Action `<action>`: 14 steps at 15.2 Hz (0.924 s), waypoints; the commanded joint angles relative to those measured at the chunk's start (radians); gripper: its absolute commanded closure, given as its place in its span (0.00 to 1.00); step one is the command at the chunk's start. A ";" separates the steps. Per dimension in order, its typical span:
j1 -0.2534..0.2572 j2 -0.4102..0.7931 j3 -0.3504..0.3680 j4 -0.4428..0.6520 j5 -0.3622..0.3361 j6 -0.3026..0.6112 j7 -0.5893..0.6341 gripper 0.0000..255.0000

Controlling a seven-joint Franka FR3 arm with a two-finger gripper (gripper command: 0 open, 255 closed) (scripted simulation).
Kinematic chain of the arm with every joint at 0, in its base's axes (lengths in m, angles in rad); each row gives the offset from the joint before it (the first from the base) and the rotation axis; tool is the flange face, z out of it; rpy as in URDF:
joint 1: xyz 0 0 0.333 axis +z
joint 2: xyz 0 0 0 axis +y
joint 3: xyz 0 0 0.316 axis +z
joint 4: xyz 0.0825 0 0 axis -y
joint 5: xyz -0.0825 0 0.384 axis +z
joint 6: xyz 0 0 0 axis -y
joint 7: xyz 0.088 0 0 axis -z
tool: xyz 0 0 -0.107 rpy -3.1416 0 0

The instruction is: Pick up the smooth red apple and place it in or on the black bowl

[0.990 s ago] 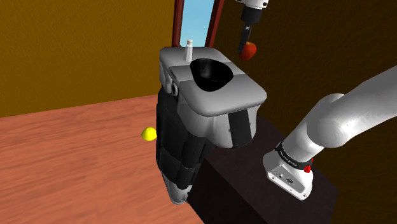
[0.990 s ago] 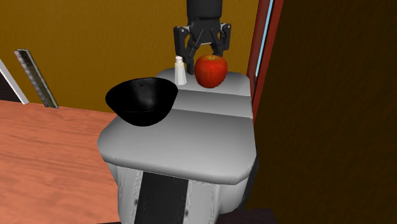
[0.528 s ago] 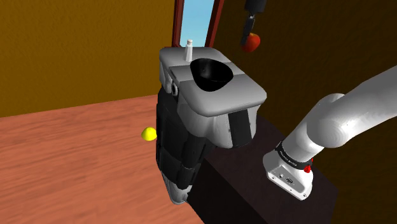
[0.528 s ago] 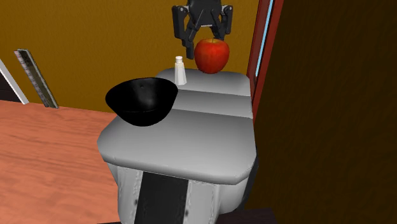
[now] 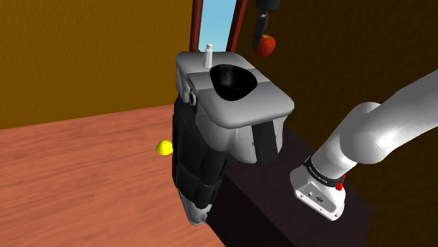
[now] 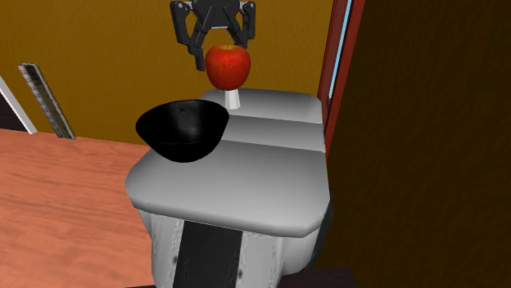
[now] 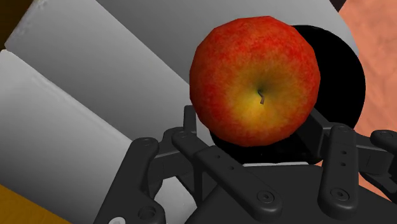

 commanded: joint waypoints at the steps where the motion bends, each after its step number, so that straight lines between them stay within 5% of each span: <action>1: 0.020 0.027 0.032 0.026 0.015 0.001 0.049 1.00; 5: 0.059 0.077 0.095 0.077 0.037 0.002 0.146 1.00; 14: 0.060 0.077 0.096 -0.044 0.038 0.123 0.144 1.00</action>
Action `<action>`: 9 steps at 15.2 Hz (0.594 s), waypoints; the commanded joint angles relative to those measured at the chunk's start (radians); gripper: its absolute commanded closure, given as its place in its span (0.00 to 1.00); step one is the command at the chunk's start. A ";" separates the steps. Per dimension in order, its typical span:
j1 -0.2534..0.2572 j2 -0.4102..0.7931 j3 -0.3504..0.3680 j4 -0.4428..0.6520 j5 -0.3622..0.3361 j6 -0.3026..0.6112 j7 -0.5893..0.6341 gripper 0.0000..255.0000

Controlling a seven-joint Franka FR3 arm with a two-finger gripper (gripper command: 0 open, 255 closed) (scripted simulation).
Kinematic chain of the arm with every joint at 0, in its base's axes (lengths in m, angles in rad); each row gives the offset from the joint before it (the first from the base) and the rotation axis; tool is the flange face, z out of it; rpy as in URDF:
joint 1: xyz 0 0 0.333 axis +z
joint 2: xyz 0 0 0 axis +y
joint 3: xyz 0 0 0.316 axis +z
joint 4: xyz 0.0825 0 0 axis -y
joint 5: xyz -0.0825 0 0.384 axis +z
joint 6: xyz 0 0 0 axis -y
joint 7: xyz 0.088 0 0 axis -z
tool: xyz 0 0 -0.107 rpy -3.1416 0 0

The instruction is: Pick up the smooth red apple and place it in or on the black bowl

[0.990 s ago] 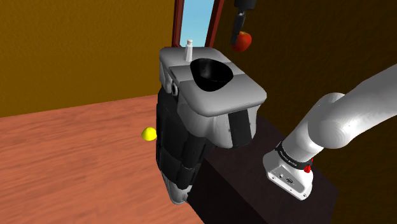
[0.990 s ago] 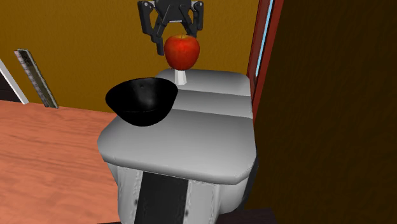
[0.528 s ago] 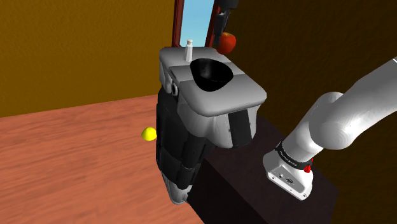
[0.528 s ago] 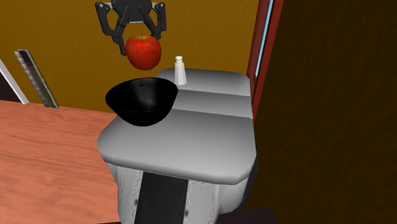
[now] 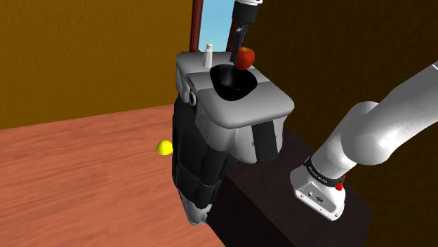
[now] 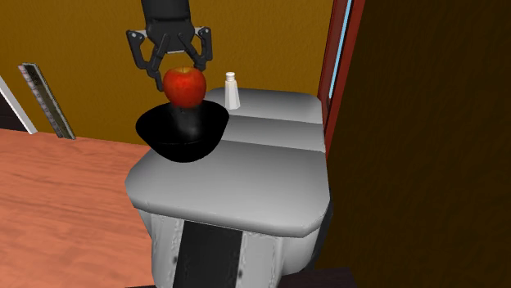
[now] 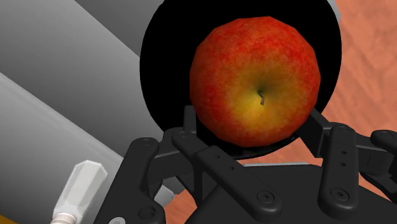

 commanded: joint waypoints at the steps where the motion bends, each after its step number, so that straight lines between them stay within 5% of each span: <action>1: -0.001 0.000 -0.001 -0.028 0.000 0.029 -0.002 1.00; 9: 0.000 0.005 0.000 -0.069 0.000 0.074 -0.003 1.00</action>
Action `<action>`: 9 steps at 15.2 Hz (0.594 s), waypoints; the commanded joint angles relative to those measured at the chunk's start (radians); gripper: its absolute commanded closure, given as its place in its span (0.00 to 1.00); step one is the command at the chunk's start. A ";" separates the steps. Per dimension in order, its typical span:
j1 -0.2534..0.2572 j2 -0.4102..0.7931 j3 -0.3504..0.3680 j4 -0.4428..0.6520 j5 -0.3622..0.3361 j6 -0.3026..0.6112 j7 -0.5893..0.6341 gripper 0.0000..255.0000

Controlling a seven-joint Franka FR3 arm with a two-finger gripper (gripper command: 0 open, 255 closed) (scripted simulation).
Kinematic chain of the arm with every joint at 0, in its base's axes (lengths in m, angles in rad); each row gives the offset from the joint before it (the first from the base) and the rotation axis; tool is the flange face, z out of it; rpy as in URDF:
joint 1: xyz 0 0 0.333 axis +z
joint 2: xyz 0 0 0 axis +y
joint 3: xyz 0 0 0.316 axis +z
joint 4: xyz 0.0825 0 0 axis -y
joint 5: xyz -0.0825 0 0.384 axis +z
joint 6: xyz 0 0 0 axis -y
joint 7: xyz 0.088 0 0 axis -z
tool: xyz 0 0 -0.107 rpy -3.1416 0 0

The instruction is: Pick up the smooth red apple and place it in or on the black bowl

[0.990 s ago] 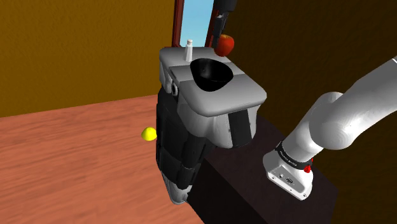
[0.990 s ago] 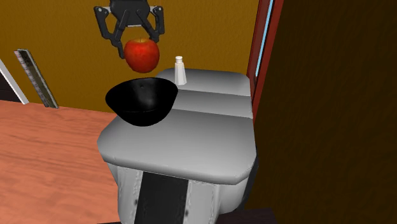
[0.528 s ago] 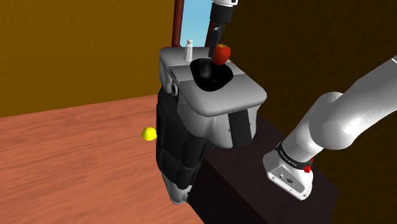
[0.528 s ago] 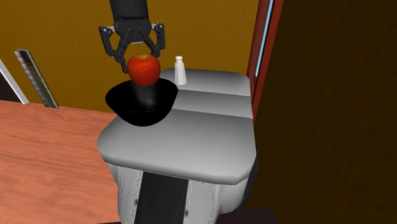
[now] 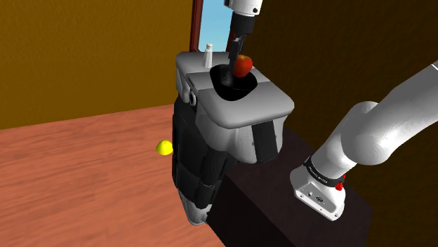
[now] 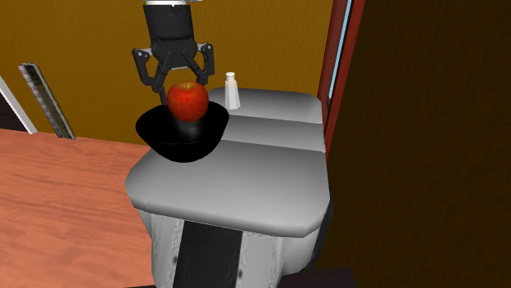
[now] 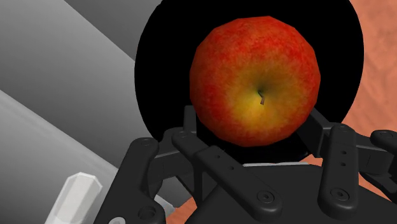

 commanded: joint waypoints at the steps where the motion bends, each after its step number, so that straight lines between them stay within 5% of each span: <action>1: 0.000 0.000 0.000 0.000 0.000 0.001 0.000 1.00; 3: 0.000 0.000 0.000 0.000 0.000 0.001 0.000 1.00; 4: 0.000 0.000 0.000 0.000 0.000 0.001 0.000 0.00; 9: 0.000 0.000 0.000 0.000 0.000 0.001 0.000 0.00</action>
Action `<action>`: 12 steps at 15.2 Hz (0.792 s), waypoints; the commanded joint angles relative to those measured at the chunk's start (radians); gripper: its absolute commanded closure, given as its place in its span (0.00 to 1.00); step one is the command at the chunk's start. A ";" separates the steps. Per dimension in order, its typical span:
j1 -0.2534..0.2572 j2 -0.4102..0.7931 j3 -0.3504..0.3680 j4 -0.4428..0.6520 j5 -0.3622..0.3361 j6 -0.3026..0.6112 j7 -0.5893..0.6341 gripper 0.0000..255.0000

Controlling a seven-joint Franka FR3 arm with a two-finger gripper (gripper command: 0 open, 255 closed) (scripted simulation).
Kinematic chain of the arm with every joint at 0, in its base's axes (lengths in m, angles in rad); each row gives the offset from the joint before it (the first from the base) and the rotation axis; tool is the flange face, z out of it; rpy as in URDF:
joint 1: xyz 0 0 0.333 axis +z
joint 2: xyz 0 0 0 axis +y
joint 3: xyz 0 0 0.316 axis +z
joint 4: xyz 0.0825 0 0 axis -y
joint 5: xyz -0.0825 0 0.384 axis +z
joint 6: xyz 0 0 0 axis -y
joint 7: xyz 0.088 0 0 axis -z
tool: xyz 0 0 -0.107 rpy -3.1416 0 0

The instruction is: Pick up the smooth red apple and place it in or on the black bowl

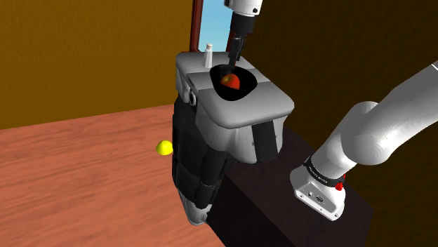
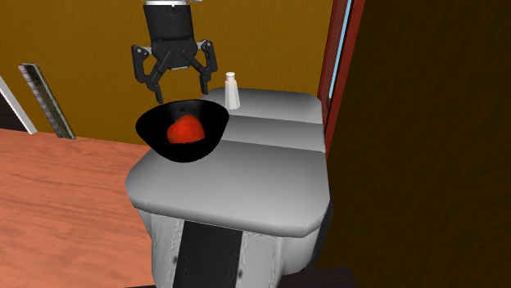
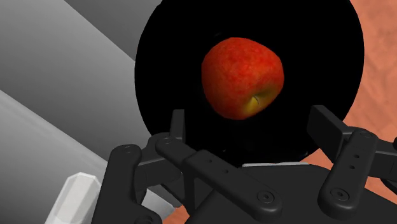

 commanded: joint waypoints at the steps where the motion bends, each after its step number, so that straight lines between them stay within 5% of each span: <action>1: 0.000 -0.002 0.000 0.032 0.000 -0.034 0.000 0.00; 4: -0.001 0.001 -0.002 0.128 -0.001 -0.127 0.001 0.00; 12: -0.001 0.001 -0.002 0.128 -0.001 -0.127 0.001 0.00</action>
